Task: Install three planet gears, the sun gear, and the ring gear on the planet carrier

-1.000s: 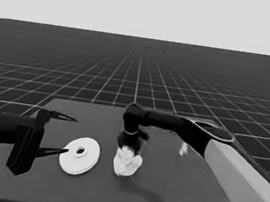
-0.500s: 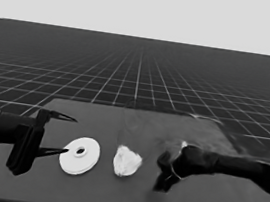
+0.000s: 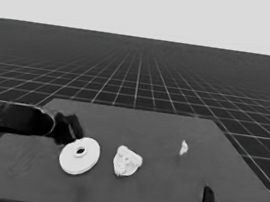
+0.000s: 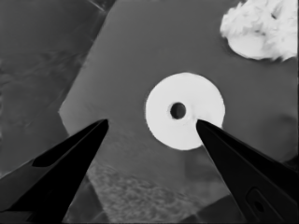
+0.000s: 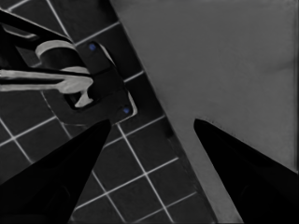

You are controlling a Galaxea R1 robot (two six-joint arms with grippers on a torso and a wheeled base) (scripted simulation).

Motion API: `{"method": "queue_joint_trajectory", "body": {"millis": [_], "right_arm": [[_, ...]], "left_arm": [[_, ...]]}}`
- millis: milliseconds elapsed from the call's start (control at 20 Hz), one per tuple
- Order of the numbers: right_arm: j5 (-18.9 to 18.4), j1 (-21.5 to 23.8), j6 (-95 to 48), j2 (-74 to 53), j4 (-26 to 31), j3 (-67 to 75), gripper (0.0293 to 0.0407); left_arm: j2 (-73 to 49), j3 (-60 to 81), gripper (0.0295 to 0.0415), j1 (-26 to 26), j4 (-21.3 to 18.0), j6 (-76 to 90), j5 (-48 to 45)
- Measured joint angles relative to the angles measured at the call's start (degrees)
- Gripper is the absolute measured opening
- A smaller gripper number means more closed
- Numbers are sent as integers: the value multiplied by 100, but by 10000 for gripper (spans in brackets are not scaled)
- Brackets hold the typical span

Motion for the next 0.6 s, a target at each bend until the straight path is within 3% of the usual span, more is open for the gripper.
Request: {"method": "queue_joint_trajectory", "body": {"millis": [50,100,200,400,500,600], "right_arm": [[2,-1,-4,-6,-2,6,385],[2,-2,-7,-9,-4,9,385],[3,-2,-10,-12,-5,12,385],[4,-2,-11,-14,-5,13,385],[4,-2,-11,-14,-6,13,385],[4,-2,-11,-14,-6,13,385]], "left_arm": [[731,-1130,403,44,-1378,-1648,531],[1073,-2094,395,93,-2299,-2321,388],[1390,-3231,387,176,-3175,-2646,162],[1582,-3914,385,225,-3600,-2650,83],[1723,-4286,385,1018,-2942,-2520,-306],[1816,-4517,385,1292,-2746,-2434,-466]]}}
